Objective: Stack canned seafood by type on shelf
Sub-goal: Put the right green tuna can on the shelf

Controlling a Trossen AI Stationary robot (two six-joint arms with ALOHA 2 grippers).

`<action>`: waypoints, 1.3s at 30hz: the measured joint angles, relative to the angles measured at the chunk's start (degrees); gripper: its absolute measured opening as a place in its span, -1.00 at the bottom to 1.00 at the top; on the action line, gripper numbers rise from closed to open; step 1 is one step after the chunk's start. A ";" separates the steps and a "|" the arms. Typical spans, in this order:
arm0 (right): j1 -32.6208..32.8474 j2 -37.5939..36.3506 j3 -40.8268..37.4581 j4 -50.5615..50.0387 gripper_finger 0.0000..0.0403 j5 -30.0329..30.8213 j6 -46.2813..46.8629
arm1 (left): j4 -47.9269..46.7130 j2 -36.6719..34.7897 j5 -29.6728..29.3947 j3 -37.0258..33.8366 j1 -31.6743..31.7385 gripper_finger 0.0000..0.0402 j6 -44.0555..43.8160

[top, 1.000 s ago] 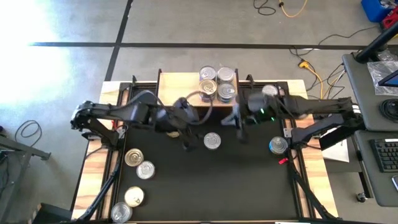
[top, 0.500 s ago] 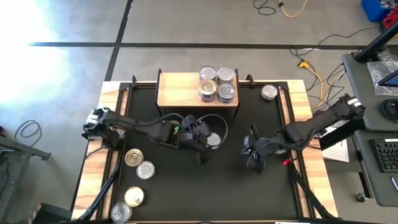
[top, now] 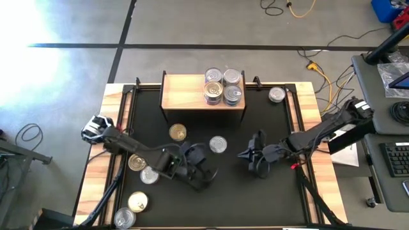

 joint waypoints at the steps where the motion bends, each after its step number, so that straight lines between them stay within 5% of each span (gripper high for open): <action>1: -0.04 0.79 -0.20 1.79 -0.94 0.65 -0.41 | 0.18 0.00 0.60 -1.83 -0.71 0.90 -1.26; 8: -0.82 8.08 -0.22 7.69 -0.94 0.49 -3.26 | 0.79 0.73 16.17 -8.35 -2.09 0.90 -3.85; 14: -3.27 15.19 2.78 7.83 -0.94 4.83 -8.01 | 8.56 2.80 16.62 -10.19 -1.85 0.90 -6.25; 24: -9.83 24.86 13.31 7.65 -0.94 5.57 -16.45 | 3.61 -2.31 14.37 -16.87 -1.68 0.90 -4.13; 39: -12.33 34.58 14.78 7.64 -0.94 -0.38 -6.36 | 7.64 -12.98 11.83 -31.67 -1.70 0.72 -10.75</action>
